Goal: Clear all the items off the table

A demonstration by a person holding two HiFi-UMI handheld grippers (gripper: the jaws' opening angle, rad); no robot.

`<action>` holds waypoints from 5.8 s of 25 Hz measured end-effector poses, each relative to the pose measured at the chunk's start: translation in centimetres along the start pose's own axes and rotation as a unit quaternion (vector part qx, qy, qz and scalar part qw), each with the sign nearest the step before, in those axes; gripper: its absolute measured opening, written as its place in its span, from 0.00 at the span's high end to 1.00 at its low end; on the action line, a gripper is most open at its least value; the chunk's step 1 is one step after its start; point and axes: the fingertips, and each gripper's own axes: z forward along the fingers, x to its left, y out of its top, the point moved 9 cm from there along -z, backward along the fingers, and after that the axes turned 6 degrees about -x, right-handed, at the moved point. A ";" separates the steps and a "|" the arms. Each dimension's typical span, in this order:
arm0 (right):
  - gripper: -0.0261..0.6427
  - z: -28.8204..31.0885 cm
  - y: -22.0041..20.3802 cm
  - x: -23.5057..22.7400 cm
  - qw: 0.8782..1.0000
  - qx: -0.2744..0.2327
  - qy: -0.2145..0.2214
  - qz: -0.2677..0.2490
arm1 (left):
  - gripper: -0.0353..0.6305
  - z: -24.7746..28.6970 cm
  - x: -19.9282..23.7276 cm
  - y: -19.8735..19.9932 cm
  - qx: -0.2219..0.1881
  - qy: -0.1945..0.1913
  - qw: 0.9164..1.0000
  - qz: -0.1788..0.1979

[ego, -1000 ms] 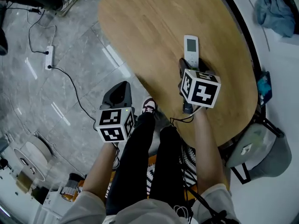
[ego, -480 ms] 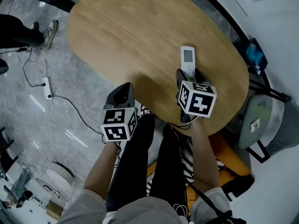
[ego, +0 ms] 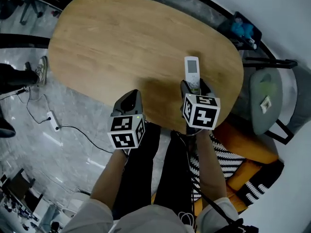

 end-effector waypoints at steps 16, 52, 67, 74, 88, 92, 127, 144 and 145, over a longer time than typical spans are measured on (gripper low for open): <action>0.56 -8.5 -7.8 -15.1 0.978 -0.036 -0.105 0.176 | 0.95 4.2 -16.3 -0.3 0.045 -0.139 0.978 0.146; 0.55 -22.0 -21.7 -39.1 0.908 -0.070 -0.209 0.356 | 0.95 8.4 -44.7 -7.9 0.106 -0.256 0.925 0.261; 0.55 -19.0 -22.0 -49.3 0.892 -0.066 -0.221 0.390 | 0.95 13.6 -50.6 -6.0 0.106 -0.250 0.926 0.263; 0.55 -16.7 -21.1 -53.6 0.893 -0.055 -0.235 0.380 | 0.95 16.2 -50.4 -5.5 0.115 -0.232 0.933 0.251; 0.55 -14.0 -21.4 -57.3 0.900 -0.023 -0.242 0.362 | 0.95 18.8 -49.8 -6.5 0.135 -0.215 0.938 0.237; 0.55 -13.5 -21.6 -57.4 0.901 -0.006 -0.234 0.365 | 0.95 18.9 -50.0 -6.5 0.134 -0.215 0.938 0.234; 0.74 -26.8 -3.6 -33.4 0.936 -0.114 -0.175 0.283 | 0.95 -2.4 -36.3 11.4 -0.013 -0.174 0.974 0.145; 0.92 -41.0 2.7 -13.2 0.908 -0.281 -0.253 0.178 | 0.95 -20.4 -18.1 20.5 -0.166 -0.136 0.972 0.100; 0.92 -41.6 2.6 -12.7 0.908 -0.287 -0.254 0.171 | 0.95 -20.9 -17.7 20.8 -0.172 -0.132 0.971 0.101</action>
